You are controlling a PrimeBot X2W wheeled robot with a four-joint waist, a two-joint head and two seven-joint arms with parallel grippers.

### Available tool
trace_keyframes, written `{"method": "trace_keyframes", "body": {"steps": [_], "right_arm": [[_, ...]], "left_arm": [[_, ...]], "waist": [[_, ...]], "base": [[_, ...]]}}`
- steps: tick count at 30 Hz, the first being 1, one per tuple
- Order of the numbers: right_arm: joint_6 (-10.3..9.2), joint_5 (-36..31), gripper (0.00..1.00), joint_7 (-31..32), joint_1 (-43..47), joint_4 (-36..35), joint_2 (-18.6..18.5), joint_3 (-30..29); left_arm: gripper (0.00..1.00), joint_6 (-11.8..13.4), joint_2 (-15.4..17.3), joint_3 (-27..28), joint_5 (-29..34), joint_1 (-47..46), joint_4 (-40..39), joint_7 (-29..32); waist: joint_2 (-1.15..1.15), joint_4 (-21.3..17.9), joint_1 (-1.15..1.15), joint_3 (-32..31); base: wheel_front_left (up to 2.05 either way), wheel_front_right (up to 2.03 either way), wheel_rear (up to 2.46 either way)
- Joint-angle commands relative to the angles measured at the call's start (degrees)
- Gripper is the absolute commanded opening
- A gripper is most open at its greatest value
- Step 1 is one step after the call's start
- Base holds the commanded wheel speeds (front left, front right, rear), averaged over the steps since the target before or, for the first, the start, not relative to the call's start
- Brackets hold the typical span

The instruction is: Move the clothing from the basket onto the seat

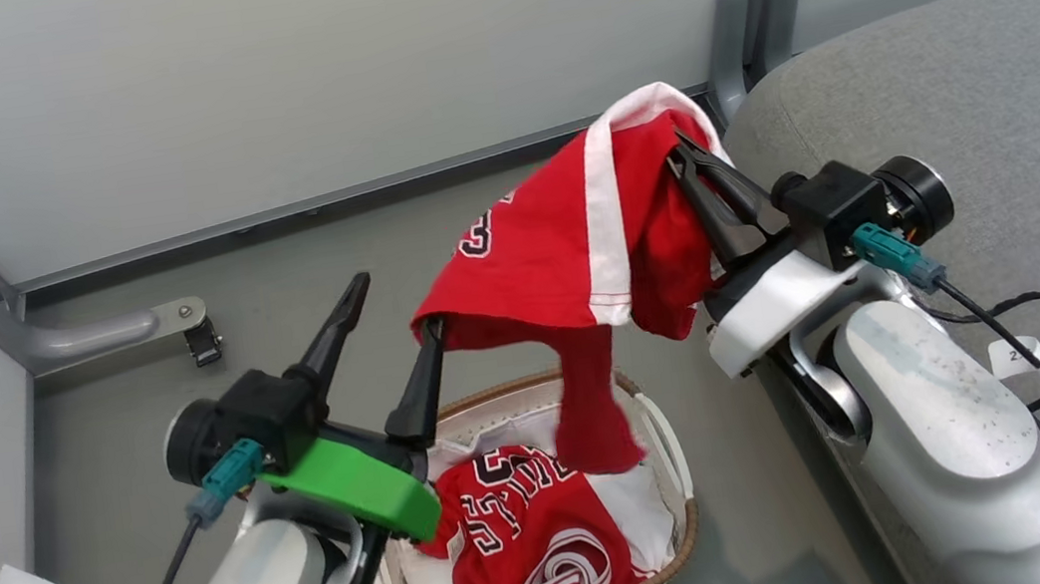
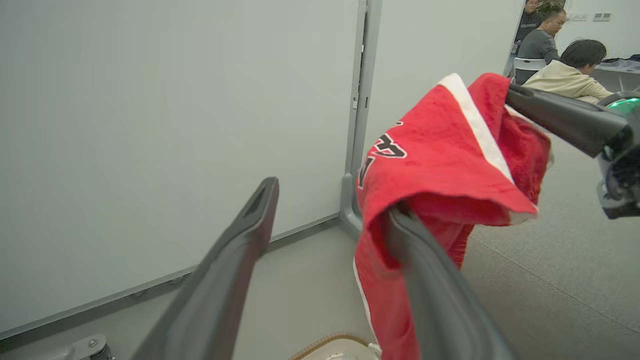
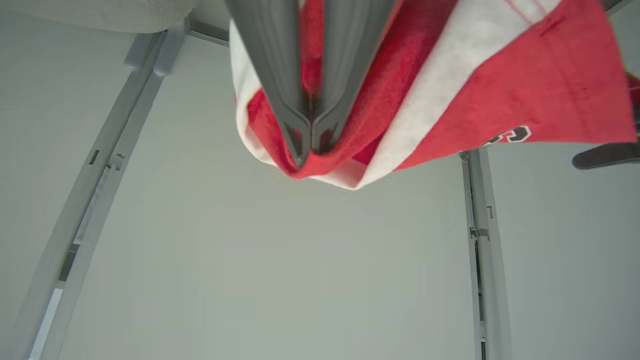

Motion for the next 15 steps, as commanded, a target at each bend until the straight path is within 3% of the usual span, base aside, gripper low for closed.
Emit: {"method": "trace_keyframes", "body": {"steps": [1, 8, 15], "right_arm": [[-0.06, -0.64, 0.00, -0.11, 1.28, -0.66, -0.47, -0.88], [-0.06, -2.18, 0.00, -0.12, 3.65, -2.64, -0.79, -4.00], [-0.06, -3.43, 0.00, -0.12, 4.88, -4.04, -1.04, -6.28]], "left_arm": [[1.00, -0.47, -0.94, 0.74, 0.68, 1.74, -0.34, -0.02], [1.00, -1.71, -4.78, 4.07, 3.78, 6.50, -0.37, -0.03], [1.00, -3.06, -6.25, 5.89, 7.14, 8.02, 0.10, -0.03]], "waist": [[0.00, -0.79, 0.00, 0.40], [0.00, -3.82, 0.00, 1.38], [0.00, -7.84, 0.00, 2.79]], "base": [[0.00, 0.00, 0.00], [0.00, 0.00, 0.00], [0.00, 0.00, 0.00]]}}
